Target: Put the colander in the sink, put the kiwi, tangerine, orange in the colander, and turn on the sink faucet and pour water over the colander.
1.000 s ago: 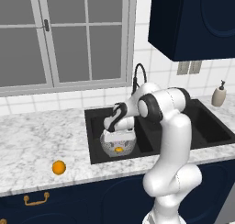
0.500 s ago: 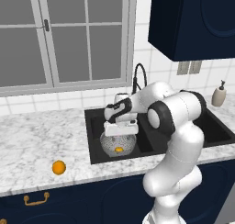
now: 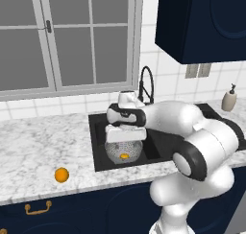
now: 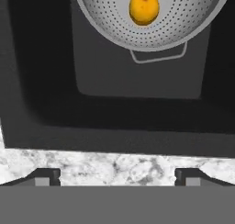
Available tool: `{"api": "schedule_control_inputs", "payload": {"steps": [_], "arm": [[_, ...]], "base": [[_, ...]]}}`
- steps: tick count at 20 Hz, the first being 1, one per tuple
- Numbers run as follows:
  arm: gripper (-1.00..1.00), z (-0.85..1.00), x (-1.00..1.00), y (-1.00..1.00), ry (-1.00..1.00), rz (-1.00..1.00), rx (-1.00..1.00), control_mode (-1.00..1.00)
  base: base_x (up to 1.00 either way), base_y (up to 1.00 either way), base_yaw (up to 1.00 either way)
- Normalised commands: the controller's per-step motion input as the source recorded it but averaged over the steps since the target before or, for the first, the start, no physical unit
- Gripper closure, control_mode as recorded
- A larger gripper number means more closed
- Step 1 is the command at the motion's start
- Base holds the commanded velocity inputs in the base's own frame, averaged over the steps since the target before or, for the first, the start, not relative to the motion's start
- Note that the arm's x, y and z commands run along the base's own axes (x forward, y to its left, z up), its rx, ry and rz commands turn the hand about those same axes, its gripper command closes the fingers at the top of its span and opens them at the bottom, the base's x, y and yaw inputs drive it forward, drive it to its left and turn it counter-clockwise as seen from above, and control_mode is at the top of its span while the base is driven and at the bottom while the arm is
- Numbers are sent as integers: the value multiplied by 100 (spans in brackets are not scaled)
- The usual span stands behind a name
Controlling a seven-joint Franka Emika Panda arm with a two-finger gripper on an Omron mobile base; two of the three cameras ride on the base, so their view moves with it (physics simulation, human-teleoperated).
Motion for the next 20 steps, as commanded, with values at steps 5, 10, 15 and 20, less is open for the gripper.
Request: {"api": "schedule_control_inputs", "payload": {"steps": [5, 10, 15, 20], "arm": [[-100, 65, -100, 48, 0, 0, 3, -100], [-100, 39, -75, 90, -9, 0, 0, -100], [-100, 12, -15, 99, -10, 0, 0, -100], [-100, 3, 40, 79, 0, 0, 0, -100]], "base": [[0, 0, 0], [0, 0, 0], [0, 0, 0], [0, 0, 0]]}}
